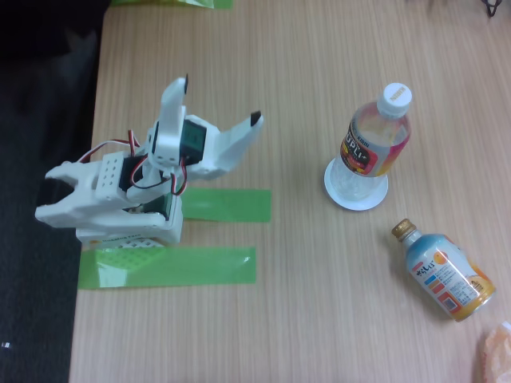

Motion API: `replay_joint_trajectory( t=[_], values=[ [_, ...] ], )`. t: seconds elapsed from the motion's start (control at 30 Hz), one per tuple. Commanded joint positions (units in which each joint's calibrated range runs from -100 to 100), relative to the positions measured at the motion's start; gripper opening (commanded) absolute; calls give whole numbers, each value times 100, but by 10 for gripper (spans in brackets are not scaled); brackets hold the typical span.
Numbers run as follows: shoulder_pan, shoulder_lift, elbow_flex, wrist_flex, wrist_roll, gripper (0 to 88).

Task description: Pick up the plastic bottle and stand it up on the white place

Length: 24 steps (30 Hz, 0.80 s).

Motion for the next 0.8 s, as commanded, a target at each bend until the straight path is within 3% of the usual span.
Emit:
replay_joint_trajectory(
  t=[0.0, 0.2, 0.47, 0.77],
  values=[
    [157, -17, -12, -53, 24, 339],
    [135, -17, 6, -44, 24, 330],
    [179, -17, 178, -70, 380, 177],
    [135, -17, 1011, -3083, 380, 169]
  ],
)
